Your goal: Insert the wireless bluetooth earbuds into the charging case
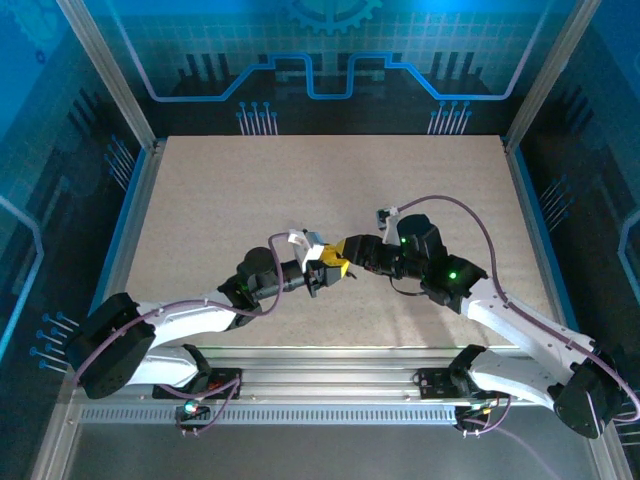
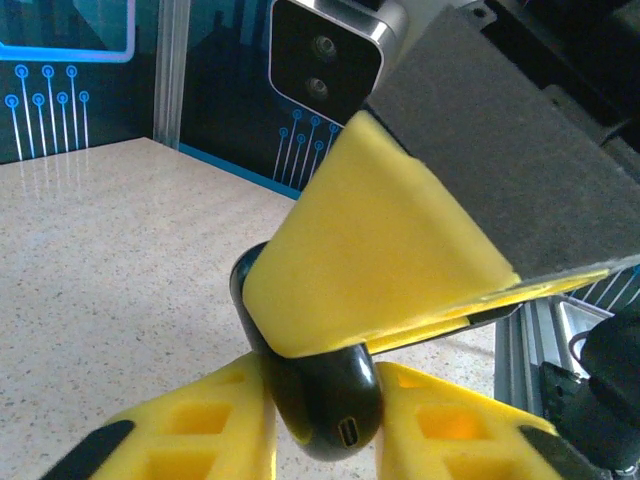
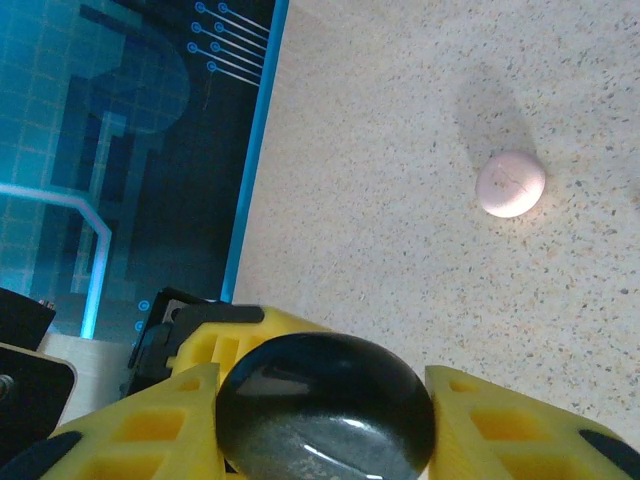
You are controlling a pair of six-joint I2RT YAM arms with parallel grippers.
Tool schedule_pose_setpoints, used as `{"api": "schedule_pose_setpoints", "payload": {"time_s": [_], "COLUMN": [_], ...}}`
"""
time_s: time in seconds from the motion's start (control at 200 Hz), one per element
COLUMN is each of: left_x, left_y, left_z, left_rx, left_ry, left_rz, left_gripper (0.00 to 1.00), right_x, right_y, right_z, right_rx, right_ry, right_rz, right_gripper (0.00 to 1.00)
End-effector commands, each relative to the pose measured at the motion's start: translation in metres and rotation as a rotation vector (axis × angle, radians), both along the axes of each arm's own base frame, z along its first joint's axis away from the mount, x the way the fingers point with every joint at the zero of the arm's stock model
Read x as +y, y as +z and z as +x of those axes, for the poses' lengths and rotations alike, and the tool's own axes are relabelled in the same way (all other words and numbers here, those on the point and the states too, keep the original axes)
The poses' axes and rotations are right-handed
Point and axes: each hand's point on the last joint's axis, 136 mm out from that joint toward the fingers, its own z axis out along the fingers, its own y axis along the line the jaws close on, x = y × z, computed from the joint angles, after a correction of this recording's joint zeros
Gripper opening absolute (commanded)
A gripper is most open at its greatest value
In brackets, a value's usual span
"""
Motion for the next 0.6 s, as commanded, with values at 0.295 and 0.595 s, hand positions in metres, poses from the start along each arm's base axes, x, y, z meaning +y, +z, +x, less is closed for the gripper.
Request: {"api": "schedule_pose_setpoints", "payload": {"time_s": [0.295,0.595], "left_x": [-0.007,-0.008], "left_y": [0.036,0.020], "left_z": [-0.009,-0.030], "left_rx": [-0.032,-0.003], "left_ry": [-0.037,-0.145], "left_rz": [-0.050,0.065], "left_gripper": [0.13,0.12], "right_x": [0.008,-0.012], "right_y": [0.026,0.044], "right_z": [-0.012,-0.028], "right_rx": [-0.167,-0.526], "right_ry": [0.108,0.375], "right_rz": [-0.038,-0.208], "right_gripper": [0.68,0.74]}}
